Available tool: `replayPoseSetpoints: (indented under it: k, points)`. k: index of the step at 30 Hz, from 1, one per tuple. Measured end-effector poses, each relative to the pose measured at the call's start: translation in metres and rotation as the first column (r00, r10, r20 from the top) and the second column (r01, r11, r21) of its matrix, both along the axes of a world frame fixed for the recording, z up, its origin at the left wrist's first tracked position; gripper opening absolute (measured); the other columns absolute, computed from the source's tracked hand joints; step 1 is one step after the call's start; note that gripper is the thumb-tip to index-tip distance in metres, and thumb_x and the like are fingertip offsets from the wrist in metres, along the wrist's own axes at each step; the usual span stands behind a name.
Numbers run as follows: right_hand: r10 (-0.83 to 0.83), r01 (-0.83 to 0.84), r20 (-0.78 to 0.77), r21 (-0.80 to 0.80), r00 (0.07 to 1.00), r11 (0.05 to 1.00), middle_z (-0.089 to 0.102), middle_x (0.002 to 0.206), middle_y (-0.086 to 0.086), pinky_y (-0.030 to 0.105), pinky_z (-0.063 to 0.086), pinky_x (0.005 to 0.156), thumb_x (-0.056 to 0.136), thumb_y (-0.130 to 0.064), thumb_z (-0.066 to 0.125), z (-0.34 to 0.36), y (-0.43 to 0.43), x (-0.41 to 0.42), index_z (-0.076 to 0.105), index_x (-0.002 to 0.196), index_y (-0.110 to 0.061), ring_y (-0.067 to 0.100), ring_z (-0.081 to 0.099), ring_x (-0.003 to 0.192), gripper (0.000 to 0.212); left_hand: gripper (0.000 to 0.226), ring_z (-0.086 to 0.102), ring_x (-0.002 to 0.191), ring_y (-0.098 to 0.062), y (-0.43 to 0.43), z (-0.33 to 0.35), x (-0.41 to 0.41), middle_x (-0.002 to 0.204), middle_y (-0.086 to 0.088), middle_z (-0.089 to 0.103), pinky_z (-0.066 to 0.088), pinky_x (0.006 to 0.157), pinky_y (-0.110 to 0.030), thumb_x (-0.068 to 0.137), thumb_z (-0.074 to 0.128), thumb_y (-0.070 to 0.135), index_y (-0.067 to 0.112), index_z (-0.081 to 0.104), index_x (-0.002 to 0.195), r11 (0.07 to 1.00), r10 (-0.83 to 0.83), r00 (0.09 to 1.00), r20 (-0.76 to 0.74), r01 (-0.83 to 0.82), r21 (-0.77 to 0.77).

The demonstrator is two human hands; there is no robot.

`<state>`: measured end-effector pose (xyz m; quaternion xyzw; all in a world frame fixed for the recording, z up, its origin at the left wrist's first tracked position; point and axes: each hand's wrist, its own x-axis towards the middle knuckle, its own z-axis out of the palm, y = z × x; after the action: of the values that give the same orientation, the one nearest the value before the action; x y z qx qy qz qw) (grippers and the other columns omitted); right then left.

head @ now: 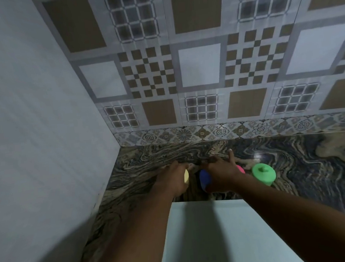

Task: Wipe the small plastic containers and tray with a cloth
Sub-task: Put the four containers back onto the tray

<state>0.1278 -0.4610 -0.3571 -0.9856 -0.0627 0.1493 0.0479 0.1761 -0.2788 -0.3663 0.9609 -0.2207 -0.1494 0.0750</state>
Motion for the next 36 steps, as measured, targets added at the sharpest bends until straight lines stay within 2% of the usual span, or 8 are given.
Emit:
replayPoseSetpoints:
  k: [4,9,15,21,24,28,33,36]
  points:
    - [-0.042,0.037,0.072,0.057,0.997,0.998,0.058,0.131,0.009,0.079,-0.007,0.106,0.075,-0.048,0.069,0.015,0.0,-0.005,0.048,0.136,-0.027,0.028,0.041,0.135,0.068,0.066,0.049,0.128,-0.033,0.007,0.014,-0.001,0.141,-0.008,0.046,0.048,0.099,-0.044,0.082,0.074,0.034,0.026,0.049,0.142,0.995,0.035,0.999,-0.008,-0.036,-0.097]
    - [-0.061,0.049,0.144,0.086,0.988,0.995,0.063,0.125,0.006,0.076,-0.006,0.109,0.075,-0.051,0.069,0.038,0.003,-0.02,0.049,0.135,-0.025,0.027,0.048,0.13,0.069,0.075,0.049,0.13,-0.031,0.021,0.042,-0.012,0.146,-0.007,0.046,0.047,0.103,-0.043,0.077,0.08,0.032,0.027,0.047,0.144,0.992,0.051,0.998,-0.028,-0.054,-0.115]
    - [-0.048,0.022,0.187,0.138,0.981,0.99,0.065,0.115,0.004,0.057,0.026,0.106,0.071,-0.058,0.069,0.046,0.015,-0.054,0.05,0.123,-0.029,0.029,0.054,0.115,0.063,0.078,0.055,0.125,-0.028,0.039,0.055,-0.051,0.141,-0.004,0.055,0.05,0.098,-0.041,0.068,0.085,0.036,0.027,0.054,0.139,0.99,0.039,0.999,0.01,-0.037,-0.135]
    - [-0.02,-0.002,0.149,0.148,0.989,0.989,0.065,0.11,0.003,0.048,0.038,0.093,0.064,-0.062,0.069,0.02,0.03,-0.085,0.052,0.11,-0.029,0.03,0.056,0.105,0.059,0.076,0.054,0.125,-0.027,0.05,0.038,-0.085,0.141,-0.003,0.055,0.048,0.095,-0.034,0.067,0.089,0.038,0.028,0.057,0.135,0.993,0.027,0.998,-0.053,-0.033,-0.117]
    - [-0.011,-0.003,0.091,0.151,0.996,0.989,0.064,0.113,0.006,0.045,0.045,0.09,0.065,-0.061,0.07,0.003,0.034,-0.092,0.052,0.115,-0.028,0.029,0.054,0.105,0.064,0.073,0.056,0.121,-0.027,0.049,0.028,-0.093,0.137,-0.002,0.057,0.049,0.095,-0.037,0.065,0.09,0.036,0.026,0.059,0.131,0.993,0.024,0.997,-0.074,-0.033,-0.117]
    - [-0.002,-0.004,0.057,0.101,0.998,0.995,0.062,0.121,0.007,0.046,0.038,0.095,0.07,-0.056,0.072,-0.012,0.039,-0.096,0.049,0.127,-0.027,0.03,0.051,0.113,0.069,0.076,0.053,0.123,-0.028,0.05,0.015,-0.096,0.139,-0.004,0.053,0.049,0.097,-0.04,0.066,0.089,0.034,0.028,0.055,0.134,0.999,0.01,0.996,-0.091,-0.014,-0.046]
    - [-0.02,0.015,0.067,0.075,0.998,0.997,0.058,0.127,0.007,0.048,0.031,0.094,0.068,-0.056,0.072,-0.02,0.041,-0.095,0.046,0.127,-0.027,0.031,0.05,0.116,0.071,0.077,0.051,0.126,-0.028,0.05,0.007,-0.091,0.14,-0.002,0.05,0.049,0.1,-0.043,0.067,0.085,0.033,0.031,0.052,0.137,1.0,0.001,0.995,-0.098,-0.001,-0.001]
    - [-0.01,0.009,0.017,0.061,1.0,0.998,0.053,0.138,0.006,0.05,0.03,0.099,0.067,-0.061,0.074,-0.016,0.038,-0.094,0.041,0.138,-0.029,0.032,0.046,0.125,0.084,0.084,0.05,0.128,-0.027,0.05,0.009,-0.087,0.14,-0.001,0.048,0.049,0.101,-0.044,0.063,0.089,0.038,0.031,0.051,0.138,0.999,-0.013,0.991,-0.13,0.017,0.029]
